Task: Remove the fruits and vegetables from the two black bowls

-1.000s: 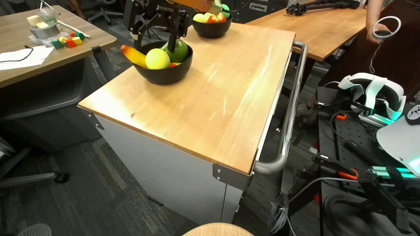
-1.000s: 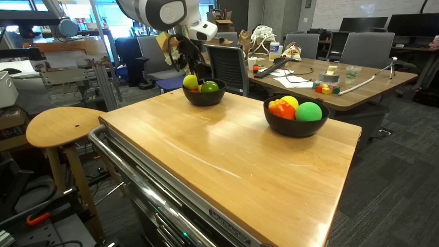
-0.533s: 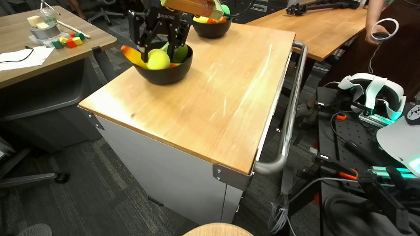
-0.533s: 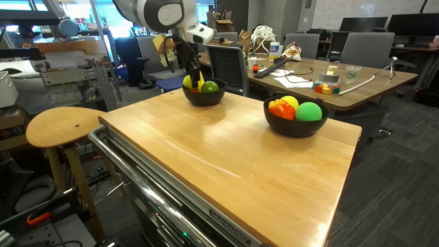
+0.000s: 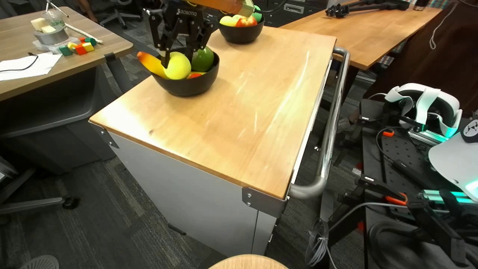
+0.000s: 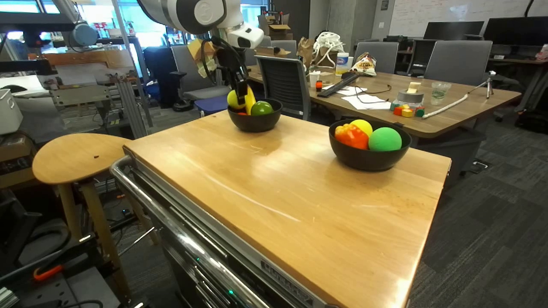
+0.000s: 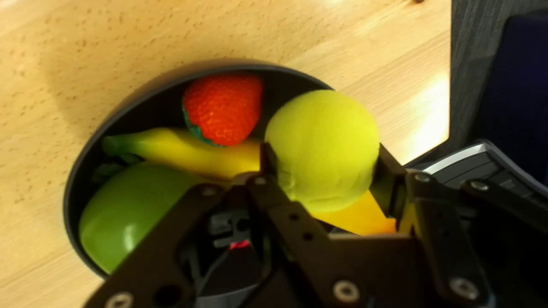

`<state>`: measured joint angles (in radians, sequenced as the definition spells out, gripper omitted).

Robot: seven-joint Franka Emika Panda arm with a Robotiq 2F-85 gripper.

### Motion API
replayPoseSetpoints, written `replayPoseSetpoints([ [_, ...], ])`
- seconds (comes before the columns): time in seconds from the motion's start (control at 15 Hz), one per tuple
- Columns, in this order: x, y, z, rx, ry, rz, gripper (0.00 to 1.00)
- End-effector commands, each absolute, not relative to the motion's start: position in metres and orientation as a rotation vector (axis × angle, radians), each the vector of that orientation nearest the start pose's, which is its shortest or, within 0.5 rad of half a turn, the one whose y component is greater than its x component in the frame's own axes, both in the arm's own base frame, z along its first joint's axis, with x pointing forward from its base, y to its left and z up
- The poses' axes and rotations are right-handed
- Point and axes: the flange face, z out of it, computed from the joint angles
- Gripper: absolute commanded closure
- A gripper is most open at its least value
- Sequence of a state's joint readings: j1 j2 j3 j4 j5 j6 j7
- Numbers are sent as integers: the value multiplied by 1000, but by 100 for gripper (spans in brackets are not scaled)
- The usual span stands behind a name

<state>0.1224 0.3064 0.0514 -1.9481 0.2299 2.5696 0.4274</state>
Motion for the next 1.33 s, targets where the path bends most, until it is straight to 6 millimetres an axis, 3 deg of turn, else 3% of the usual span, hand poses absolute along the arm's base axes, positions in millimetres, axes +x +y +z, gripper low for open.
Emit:
replayPoseSetpoints([
  [0.0, 585, 135, 409, -2826, 363, -440, 73],
  [0.2, 538, 159, 420, -2829, 188, -324, 73],
  [0.4, 507, 156, 400, -2880, 176, -216, 73],
  [0.8, 489, 118, 342, -2937, 242, -242, 73],
  [1.0, 481, 107, 329, -2952, 248, -219, 73],
  [1.07, 479, 106, 329, -2962, 242, -200, 37],
  [1.13, 477, 106, 330, -2973, 233, -190, 21],
  [1.27, 479, 109, 339, -2982, 191, -203, 8],
])
